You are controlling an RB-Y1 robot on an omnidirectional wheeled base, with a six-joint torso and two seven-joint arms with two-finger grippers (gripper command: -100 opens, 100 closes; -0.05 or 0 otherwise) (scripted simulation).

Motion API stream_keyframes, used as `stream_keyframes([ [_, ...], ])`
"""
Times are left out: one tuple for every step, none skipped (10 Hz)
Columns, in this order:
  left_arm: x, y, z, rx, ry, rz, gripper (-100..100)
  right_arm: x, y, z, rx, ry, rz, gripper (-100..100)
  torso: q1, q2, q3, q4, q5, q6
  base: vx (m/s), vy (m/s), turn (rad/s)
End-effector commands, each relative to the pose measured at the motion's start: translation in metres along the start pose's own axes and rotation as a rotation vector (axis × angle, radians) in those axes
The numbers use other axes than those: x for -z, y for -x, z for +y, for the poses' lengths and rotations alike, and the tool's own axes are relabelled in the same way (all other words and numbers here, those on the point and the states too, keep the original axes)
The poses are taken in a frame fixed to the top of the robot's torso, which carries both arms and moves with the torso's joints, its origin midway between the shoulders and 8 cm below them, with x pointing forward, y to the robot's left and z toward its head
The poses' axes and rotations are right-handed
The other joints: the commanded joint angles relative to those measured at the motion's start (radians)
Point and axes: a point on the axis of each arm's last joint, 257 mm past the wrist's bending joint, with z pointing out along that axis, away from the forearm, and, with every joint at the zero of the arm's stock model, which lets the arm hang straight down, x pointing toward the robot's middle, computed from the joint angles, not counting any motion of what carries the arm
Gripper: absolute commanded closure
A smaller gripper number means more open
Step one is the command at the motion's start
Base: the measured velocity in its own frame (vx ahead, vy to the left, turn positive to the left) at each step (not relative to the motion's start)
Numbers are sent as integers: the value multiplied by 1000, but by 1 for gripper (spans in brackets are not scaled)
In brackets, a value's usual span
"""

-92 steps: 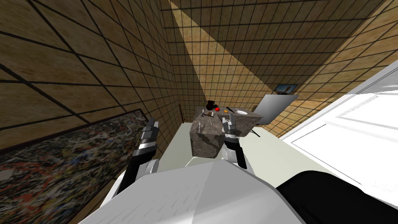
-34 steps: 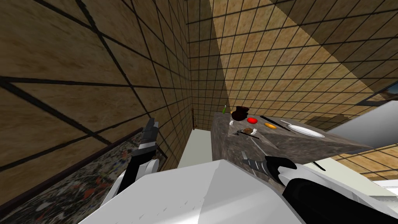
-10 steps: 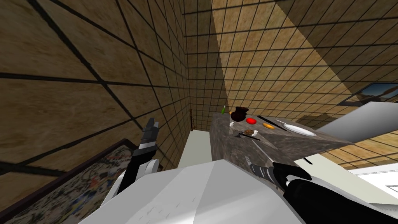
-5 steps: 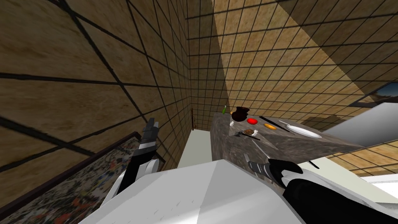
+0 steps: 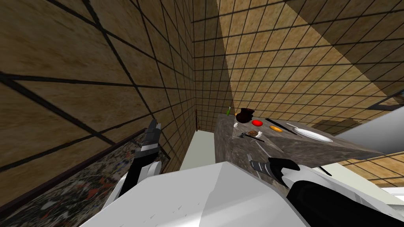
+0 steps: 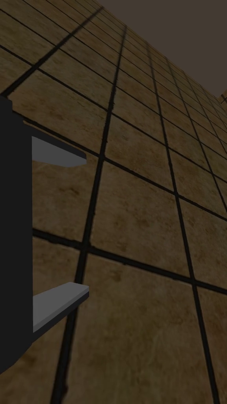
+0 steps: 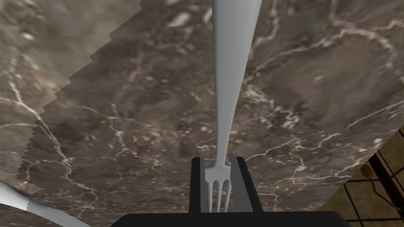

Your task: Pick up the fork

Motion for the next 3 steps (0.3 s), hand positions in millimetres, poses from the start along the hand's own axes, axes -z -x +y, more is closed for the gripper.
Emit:
stream_keyframes([
  [0,0,0,0,0,0,0,1,3,1,-13,-3,-1,100,0,0,0,0,0,0,-57,-7,51],
  [0,0,0,0,0,0,0,1,2,1,-8,-3,-1,100,0,-1,0,0,0,0,-15,-1,7],
  [0,0,0,0,0,0,0,1,2,0,-11,-3,-1,0,0,-2,-1,0,0,0,0,0,0],
])
